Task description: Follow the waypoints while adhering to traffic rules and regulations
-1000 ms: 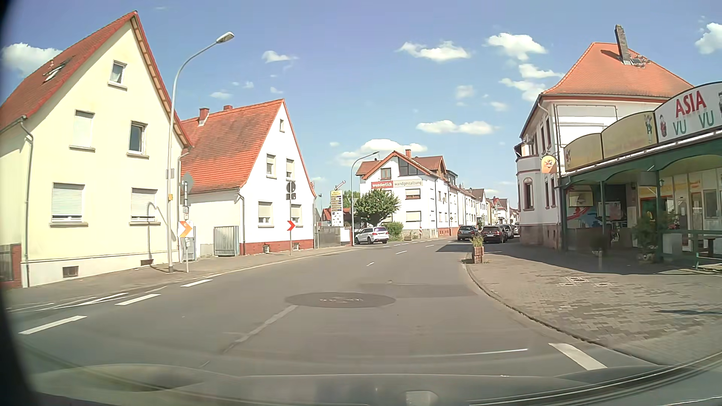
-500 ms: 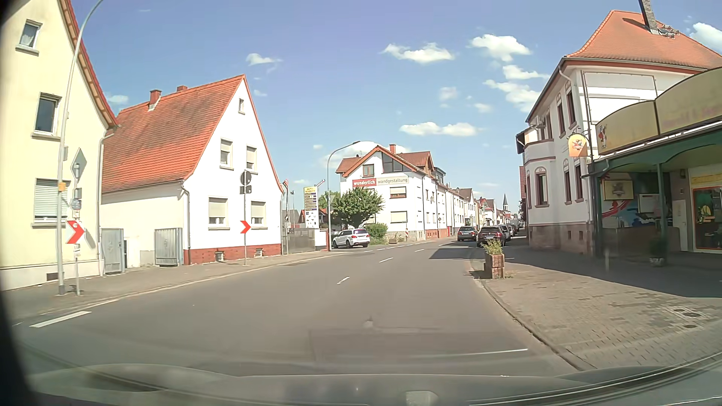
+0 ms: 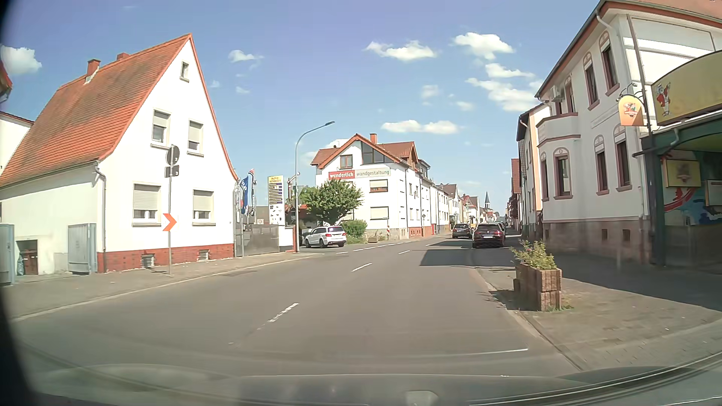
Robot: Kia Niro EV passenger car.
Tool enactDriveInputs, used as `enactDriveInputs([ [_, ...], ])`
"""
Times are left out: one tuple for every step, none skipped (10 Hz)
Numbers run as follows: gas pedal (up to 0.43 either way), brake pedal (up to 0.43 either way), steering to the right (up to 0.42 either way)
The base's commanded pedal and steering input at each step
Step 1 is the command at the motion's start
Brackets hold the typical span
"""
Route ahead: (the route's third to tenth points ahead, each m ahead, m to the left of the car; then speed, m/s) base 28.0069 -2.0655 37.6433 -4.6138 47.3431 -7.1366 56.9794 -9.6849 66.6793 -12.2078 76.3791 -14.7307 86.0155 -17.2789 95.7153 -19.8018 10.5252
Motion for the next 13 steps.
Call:
enactDriveInputs([
  [0.020,0.030,0.041],
  [0.020,0.030,0.041],
  [0.020,0.030,0.041],
  [0.020,0.030,0.041],
  [0.020,0.030,0.041],
  [0.020,0.030,0.041],
  [0.020,0.030,0.041],
  [0.020,0.030,0.041],
  [0.020,0.030,0.041],
  [0.020,0.030,0.040],
  [0.020,0.030,0.040],
  [0.020,0.030,0.039],
  [0.020,0.030,0.038],
])
